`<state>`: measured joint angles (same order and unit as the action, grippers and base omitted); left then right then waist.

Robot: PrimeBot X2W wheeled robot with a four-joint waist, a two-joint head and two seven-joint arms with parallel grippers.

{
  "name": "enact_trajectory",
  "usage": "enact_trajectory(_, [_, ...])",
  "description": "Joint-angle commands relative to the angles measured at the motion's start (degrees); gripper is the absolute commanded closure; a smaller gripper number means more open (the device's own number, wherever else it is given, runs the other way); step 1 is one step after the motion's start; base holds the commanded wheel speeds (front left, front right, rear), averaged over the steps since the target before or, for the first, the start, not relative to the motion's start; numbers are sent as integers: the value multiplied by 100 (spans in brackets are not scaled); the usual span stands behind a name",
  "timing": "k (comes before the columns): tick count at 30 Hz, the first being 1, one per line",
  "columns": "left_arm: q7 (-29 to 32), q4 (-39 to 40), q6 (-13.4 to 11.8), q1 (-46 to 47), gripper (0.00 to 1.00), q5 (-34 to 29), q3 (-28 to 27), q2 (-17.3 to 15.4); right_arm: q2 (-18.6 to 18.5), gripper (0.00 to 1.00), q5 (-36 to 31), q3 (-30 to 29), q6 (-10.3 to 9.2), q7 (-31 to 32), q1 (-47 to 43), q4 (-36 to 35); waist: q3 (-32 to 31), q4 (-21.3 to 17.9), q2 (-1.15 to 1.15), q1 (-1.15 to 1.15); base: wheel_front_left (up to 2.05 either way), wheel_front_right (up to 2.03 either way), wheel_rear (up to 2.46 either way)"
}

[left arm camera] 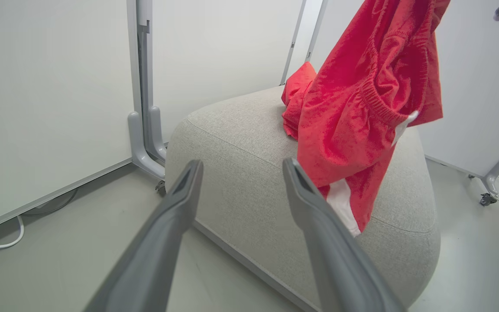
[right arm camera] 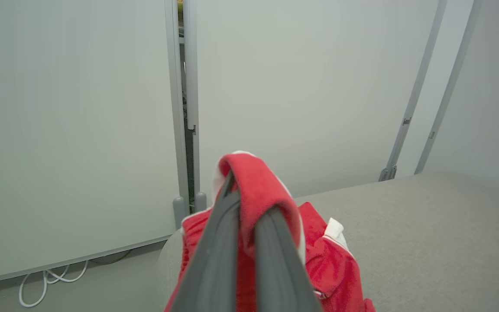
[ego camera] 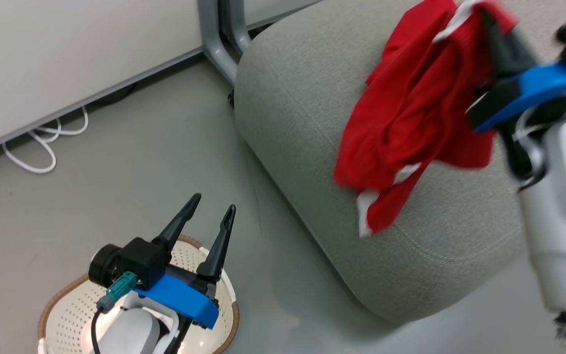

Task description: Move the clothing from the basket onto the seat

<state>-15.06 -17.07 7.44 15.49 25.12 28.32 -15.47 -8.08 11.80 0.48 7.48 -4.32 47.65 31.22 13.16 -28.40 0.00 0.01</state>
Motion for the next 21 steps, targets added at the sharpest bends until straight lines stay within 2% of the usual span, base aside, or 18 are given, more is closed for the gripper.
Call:
enact_trajectory(1, [-16, 29, 6, 141, 0, -43, -4, -46, -70, 100, -49, -49, 3, 47, 167, -74, 203, 167, 0, -1, 0, 0, 0])
enact_trajectory(5, [-16, 68, 6, 369, 0, -53, 195, -143, -498, 100, -25, -556, 2, 436, 800, -418, 507, 455, 0, -1, 0, 0, 0])
enact_trajectory(6, [-16, 107, 7, 547, 0, -56, 289, -194, -731, 100, -83, -836, 2, 615, 1120, -602, 718, 611, 0, -1, 0, 0, 0])
enact_trajectory(13, [-16, 281, 7, 1092, 0, -149, 439, -400, -1236, 100, -180, -1868, 3, 782, 1864, -1038, 1477, 1124, 0, -1, 0, 0, 0])
enact_trajectory(16, [-16, 424, 7, 1255, 0, -201, 412, -501, -1381, 100, -347, -2175, 3, 709, 1864, -989, 1804, 1327, 0, -1, 0, 0, 0])
enact_trajectory(21, [-16, 658, 7, 1496, 0, -259, 442, -586, -1509, 100, -506, -2725, 2, 390, 1538, -460, 2251, 1630, 0, -1, 0, 0, 0])
